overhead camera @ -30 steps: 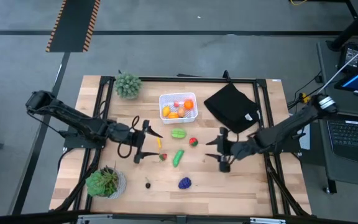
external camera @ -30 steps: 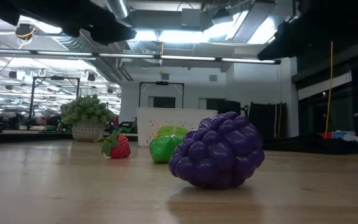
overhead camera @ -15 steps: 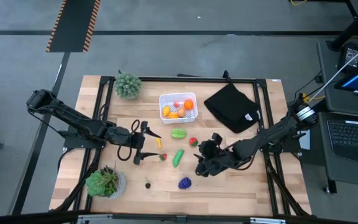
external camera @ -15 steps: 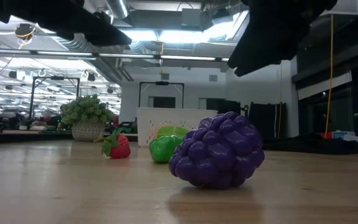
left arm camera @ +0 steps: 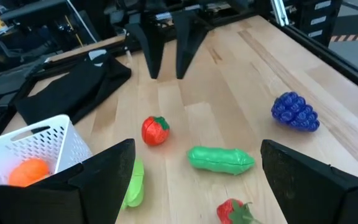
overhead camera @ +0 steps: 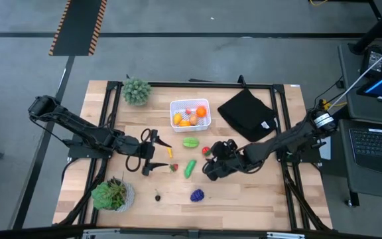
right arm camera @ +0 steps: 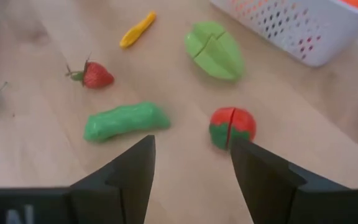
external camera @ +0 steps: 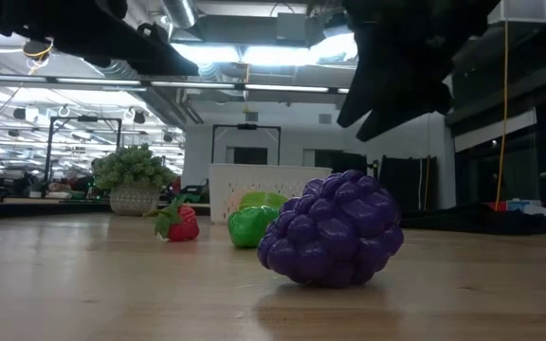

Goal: Pick and placing Produce into tupperware
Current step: Put the right strawberry into the white bin

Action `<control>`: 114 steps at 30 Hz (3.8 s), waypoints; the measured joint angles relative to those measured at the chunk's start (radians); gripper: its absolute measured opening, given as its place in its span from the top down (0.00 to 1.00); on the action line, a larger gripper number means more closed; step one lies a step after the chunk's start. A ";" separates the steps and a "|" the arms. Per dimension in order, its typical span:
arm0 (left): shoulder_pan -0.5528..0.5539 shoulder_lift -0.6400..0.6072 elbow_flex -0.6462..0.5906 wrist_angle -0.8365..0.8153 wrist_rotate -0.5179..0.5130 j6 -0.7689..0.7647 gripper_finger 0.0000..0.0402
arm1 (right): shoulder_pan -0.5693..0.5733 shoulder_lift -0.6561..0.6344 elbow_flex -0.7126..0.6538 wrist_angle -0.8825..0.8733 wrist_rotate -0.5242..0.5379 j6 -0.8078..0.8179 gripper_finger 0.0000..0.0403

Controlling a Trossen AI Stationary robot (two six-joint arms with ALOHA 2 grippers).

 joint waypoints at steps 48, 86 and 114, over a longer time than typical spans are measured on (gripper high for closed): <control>0.000 0.000 0.000 -0.035 0.001 -0.053 0.16 | -0.030 0.143 -0.002 0.033 0.010 -0.082 0.47; 0.000 0.000 0.000 -0.075 0.001 -0.056 0.16 | -0.092 0.178 -0.009 0.066 -0.001 -0.018 0.20; 0.000 0.000 0.000 -0.080 0.002 -0.056 0.16 | -0.153 0.291 -0.009 0.118 -0.047 0.010 0.24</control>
